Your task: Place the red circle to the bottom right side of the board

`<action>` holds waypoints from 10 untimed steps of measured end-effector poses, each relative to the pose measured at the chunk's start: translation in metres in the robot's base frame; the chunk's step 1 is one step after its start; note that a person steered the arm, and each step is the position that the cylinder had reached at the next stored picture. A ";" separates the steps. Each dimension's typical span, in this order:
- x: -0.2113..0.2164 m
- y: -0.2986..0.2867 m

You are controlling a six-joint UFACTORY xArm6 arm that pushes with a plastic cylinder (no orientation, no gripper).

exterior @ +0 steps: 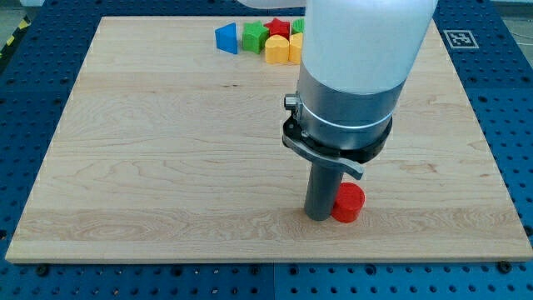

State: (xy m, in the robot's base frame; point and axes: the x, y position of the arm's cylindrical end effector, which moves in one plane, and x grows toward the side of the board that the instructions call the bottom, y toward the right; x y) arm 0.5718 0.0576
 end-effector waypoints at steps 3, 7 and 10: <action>0.000 0.024; -0.008 0.069; 0.011 0.130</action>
State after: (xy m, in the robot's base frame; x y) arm 0.5831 0.1872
